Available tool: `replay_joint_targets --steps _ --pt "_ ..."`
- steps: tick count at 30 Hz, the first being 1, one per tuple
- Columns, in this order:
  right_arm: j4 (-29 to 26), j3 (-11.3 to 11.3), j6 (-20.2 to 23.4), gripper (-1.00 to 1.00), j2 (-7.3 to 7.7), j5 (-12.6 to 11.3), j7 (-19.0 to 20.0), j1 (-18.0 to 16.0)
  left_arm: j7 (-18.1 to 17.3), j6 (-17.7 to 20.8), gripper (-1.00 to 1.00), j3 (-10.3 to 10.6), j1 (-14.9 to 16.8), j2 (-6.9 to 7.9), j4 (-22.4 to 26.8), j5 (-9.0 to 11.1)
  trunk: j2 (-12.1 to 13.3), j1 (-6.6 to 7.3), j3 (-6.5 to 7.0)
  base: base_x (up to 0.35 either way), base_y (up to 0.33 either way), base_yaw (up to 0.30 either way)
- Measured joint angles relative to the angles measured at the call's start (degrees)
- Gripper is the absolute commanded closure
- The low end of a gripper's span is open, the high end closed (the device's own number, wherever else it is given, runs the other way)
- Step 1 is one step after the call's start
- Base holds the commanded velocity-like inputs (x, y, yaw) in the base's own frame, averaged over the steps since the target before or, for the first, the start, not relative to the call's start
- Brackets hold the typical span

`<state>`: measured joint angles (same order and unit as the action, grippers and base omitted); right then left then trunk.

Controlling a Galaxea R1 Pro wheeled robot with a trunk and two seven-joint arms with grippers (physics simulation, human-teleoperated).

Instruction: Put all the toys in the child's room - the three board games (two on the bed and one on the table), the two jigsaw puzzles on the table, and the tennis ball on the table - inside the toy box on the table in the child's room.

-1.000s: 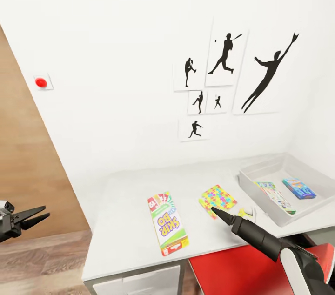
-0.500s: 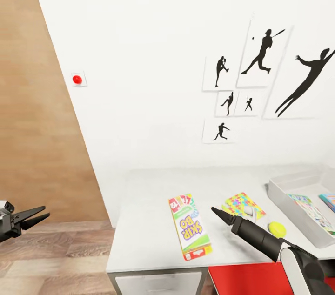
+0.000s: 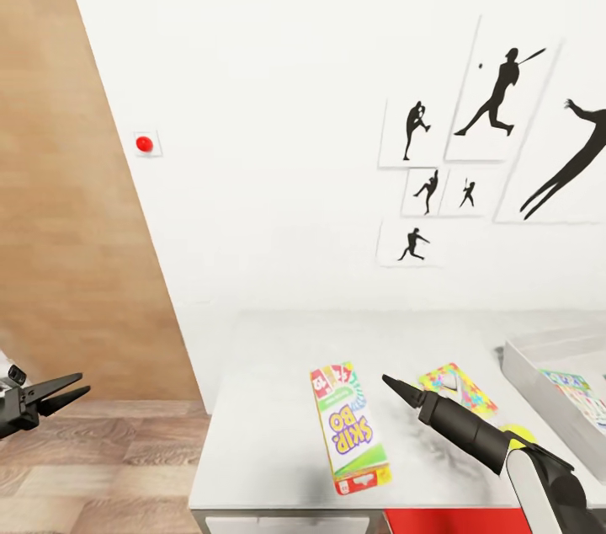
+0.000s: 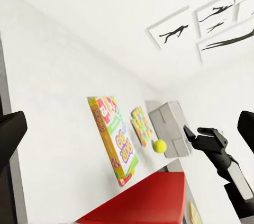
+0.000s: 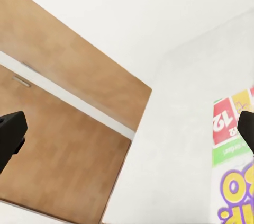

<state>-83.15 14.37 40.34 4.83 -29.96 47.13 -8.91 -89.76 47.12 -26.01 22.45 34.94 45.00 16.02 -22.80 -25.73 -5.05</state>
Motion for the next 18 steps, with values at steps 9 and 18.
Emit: replay_joint_targets --steps 9,18 --pt "0.0 0.0 0.04 -1.0 0.0 -0.05 0.0 0.0 0.0 0.0 -1.0 0.0 0.0 0.01 0.01 -0.03 0.0 -0.01 0.0 0.086 0.021 0.001" --pt "-0.07 0.0 0.08 -1.0 0.0 -0.13 0.0 0.0 0.0 -0.03 -1.0 0.0 0.0 0.02 0.0 0.03 0.01 -0.02 0.0 0.056 0.019 0.0"
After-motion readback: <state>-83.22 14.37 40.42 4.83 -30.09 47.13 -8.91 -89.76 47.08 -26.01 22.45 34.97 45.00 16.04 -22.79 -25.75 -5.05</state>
